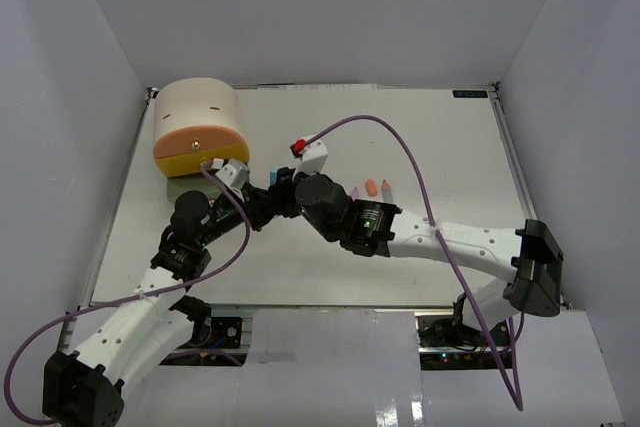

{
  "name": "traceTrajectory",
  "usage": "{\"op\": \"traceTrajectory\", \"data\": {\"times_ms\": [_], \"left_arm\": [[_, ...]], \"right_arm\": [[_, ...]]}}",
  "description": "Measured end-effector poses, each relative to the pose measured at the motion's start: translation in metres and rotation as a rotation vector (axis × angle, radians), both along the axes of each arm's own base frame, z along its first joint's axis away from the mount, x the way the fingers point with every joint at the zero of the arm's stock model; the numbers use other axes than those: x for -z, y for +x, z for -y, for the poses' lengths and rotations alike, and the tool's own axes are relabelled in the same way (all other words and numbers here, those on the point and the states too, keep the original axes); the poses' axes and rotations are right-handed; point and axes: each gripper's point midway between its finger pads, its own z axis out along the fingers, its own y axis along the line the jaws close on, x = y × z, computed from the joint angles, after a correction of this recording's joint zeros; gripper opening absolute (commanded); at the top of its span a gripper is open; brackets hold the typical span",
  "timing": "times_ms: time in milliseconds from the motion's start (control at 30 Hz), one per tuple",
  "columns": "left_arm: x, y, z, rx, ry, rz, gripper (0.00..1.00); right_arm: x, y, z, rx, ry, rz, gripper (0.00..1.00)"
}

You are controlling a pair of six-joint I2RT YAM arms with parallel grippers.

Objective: Sort the stationery into containers
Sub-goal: Close the pen cap on the pen, then place the pen in the storage box.

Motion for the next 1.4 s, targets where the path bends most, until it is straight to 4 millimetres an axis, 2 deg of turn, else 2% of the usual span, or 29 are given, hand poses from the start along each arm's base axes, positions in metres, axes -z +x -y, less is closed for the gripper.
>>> {"op": "traceTrajectory", "data": {"times_ms": [33, 200, 267, 400, 500, 533, 667, 800, 967, 1100, 1233, 1400], "left_arm": [[-0.007, 0.005, -0.002, -0.02, -0.006, 0.024, 0.12], [-0.008, 0.01, -0.005, -0.044, -0.009, 0.03, 0.12], [-0.009, 0.011, -0.005, -0.048, -0.011, 0.033, 0.12], [-0.013, 0.013, -0.005, -0.055, -0.018, 0.042, 0.12], [-0.017, 0.015, -0.005, -0.061, -0.022, 0.049, 0.12], [-0.019, 0.016, -0.005, -0.062, -0.025, 0.05, 0.12], [-0.018, 0.019, -0.006, -0.079, -0.034, 0.036, 0.12], [-0.014, 0.027, -0.012, -0.148, -0.052, -0.01, 0.12], [-0.002, 0.041, -0.03, -0.316, -0.099, -0.133, 0.14], [0.015, 0.052, -0.052, -0.498, -0.161, -0.272, 0.18], [0.032, 0.06, -0.079, -0.705, -0.248, -0.427, 0.2], [0.029, 0.071, -0.11, -0.93, -0.399, -0.538, 0.24]], "right_arm": [[0.008, -0.006, 0.0, -0.014, -0.037, -0.004, 0.48], [0.001, -0.004, 0.0, -0.012, -0.055, 0.009, 0.56], [-0.002, -0.002, 0.0, -0.011, -0.061, 0.016, 0.62], [-0.01, 0.002, 0.0, -0.011, -0.066, 0.03, 0.65], [-0.015, 0.007, 0.003, -0.004, -0.067, 0.043, 0.73], [-0.017, 0.01, 0.004, 0.0, -0.07, 0.049, 0.78], [-0.023, 0.02, 0.016, 0.028, -0.08, 0.065, 0.89], [-0.032, 0.027, 0.05, 0.084, -0.067, 0.084, 0.98], [-0.032, 0.033, 0.115, 0.189, -0.044, 0.096, 0.94], [-0.019, 0.034, 0.158, 0.265, -0.04, 0.097, 0.91], [0.006, 0.03, 0.18, 0.291, -0.06, 0.079, 0.91], [0.033, 0.025, 0.196, 0.302, -0.086, 0.05, 0.9]]}}
